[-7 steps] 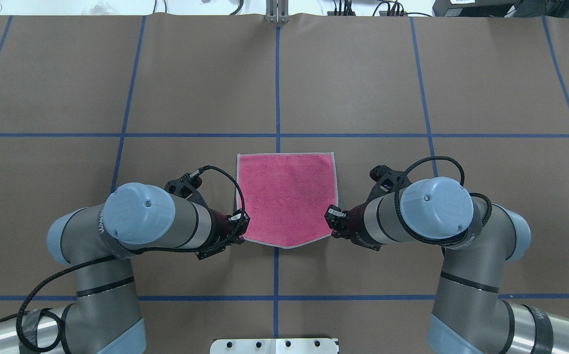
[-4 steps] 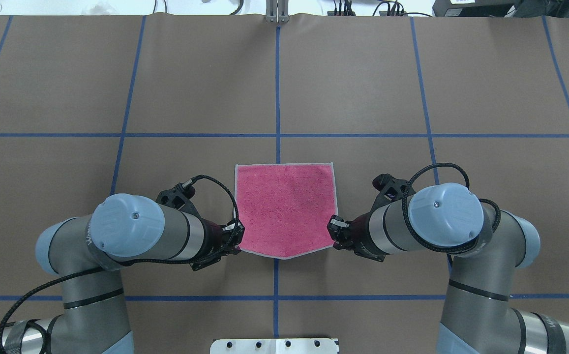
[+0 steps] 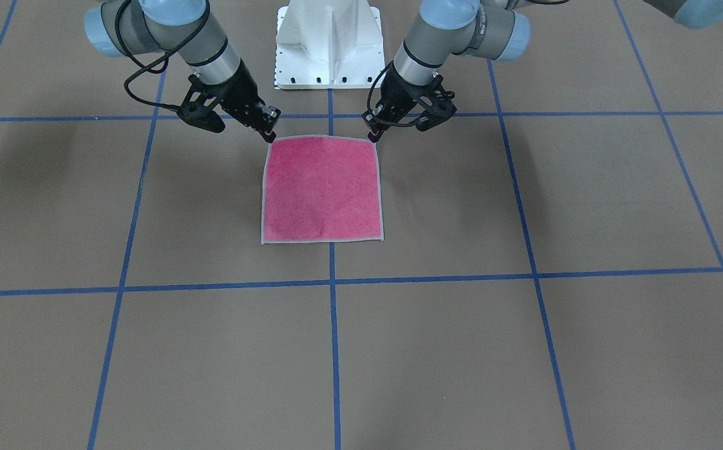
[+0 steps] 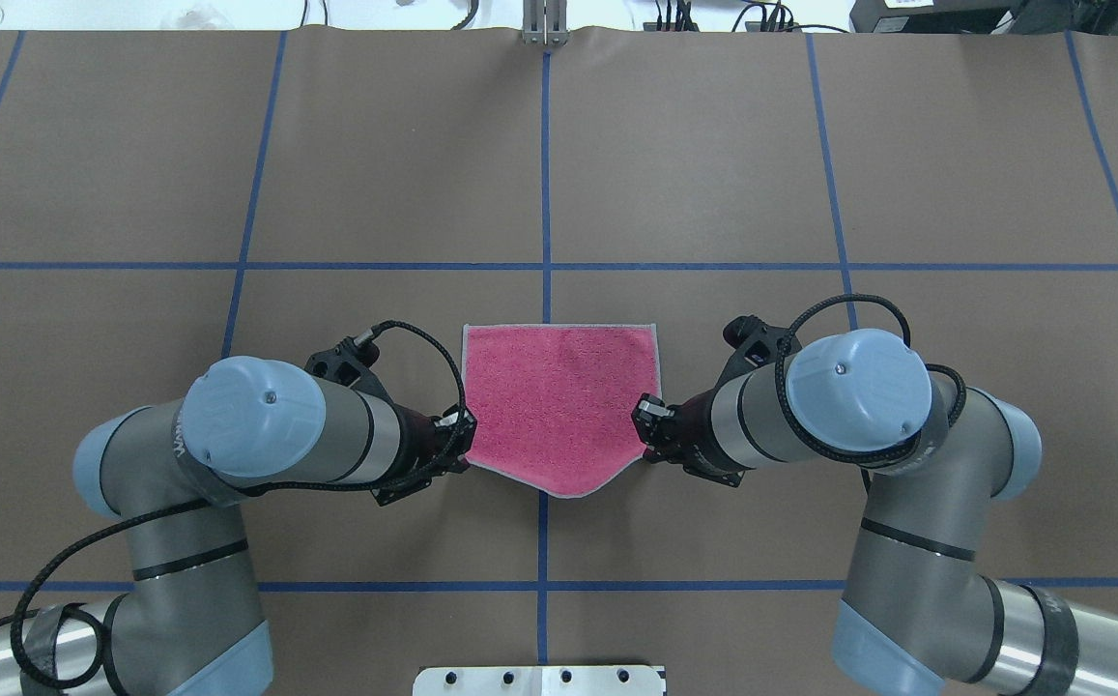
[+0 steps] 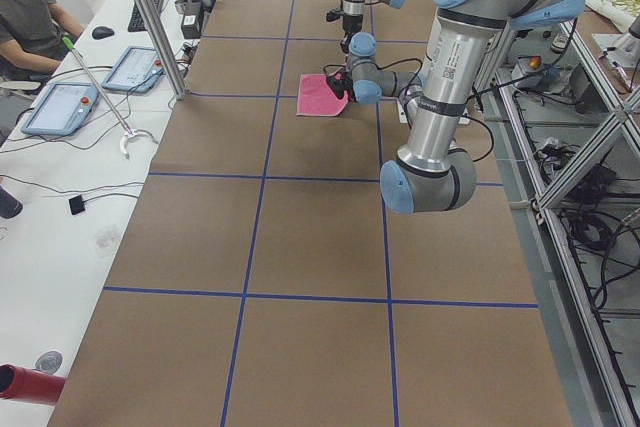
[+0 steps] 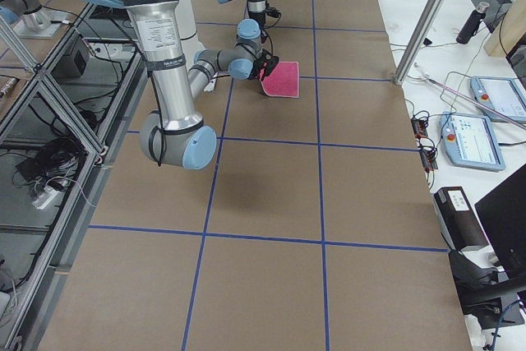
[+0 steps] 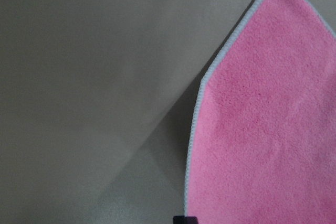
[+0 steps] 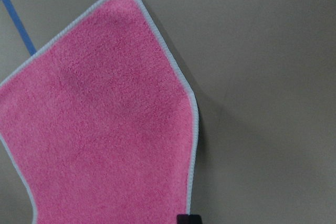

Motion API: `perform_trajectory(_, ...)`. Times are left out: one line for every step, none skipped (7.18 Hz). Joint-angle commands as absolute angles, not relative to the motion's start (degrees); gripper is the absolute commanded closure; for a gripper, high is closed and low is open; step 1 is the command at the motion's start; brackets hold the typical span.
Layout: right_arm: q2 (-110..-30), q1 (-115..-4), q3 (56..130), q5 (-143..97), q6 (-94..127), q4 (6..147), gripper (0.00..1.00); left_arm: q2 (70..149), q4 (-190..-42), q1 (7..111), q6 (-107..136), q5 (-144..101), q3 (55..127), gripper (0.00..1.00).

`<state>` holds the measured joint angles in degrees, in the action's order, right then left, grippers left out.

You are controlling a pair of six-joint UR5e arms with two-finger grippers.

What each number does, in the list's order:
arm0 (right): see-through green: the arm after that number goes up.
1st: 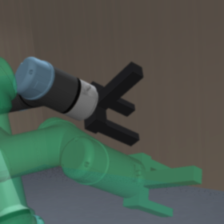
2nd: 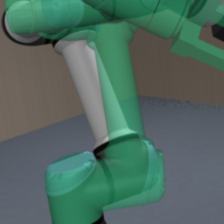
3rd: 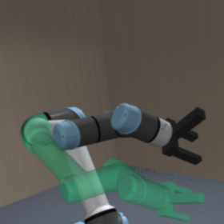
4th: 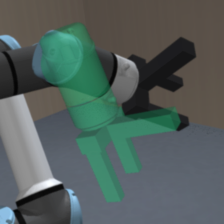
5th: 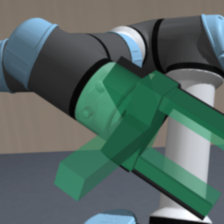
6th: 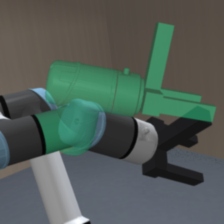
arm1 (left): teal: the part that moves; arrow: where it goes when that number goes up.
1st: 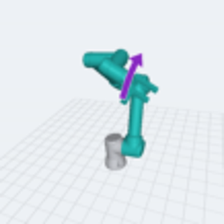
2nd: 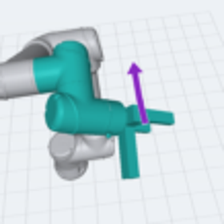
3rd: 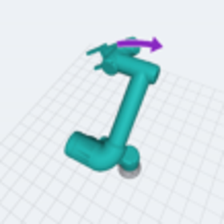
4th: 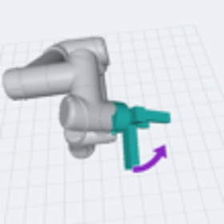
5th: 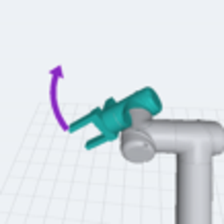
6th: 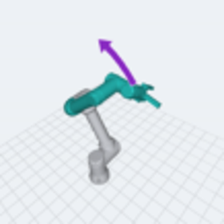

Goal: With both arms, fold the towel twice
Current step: 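Lift the near edge with both grippers and fold it away from the robot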

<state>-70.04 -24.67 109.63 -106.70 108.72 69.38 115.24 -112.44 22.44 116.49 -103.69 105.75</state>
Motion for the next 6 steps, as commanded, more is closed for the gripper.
perform_trajectory(-67.0,-27.8,105.1,-107.3,108.7,69.3,1.00,118.2,-112.6,26.1,116.6,-103.7,102.1,1.00)
perform_trajectory(-67.0,-29.1,105.0,-108.5,108.7,69.3,1.00,119.3,-112.7,27.5,116.5,-103.8,101.0,1.00)
perform_trajectory(-66.4,-30.0,103.6,-108.6,108.7,69.3,1.00,120.5,-112.8,28.8,116.5,-103.8,99.4,1.00)
perform_trajectory(-64.7,-30.6,100.8,-108.6,108.7,69.2,1.00,121.8,-112.9,29.6,116.2,-103.8,97.0,1.00)
perform_trajectory(-64.6,-31.2,100.3,-108.6,108.5,69.1,1.00,122.7,-113.2,30.1,116.0,-103.8,95.2,1.00)
perform_trajectory(-64.5,-31.5,99.9,-108.6,108.5,69.1,1.00,123.7,-113.3,30.6,116.0,-103.8,93.6,1.00)
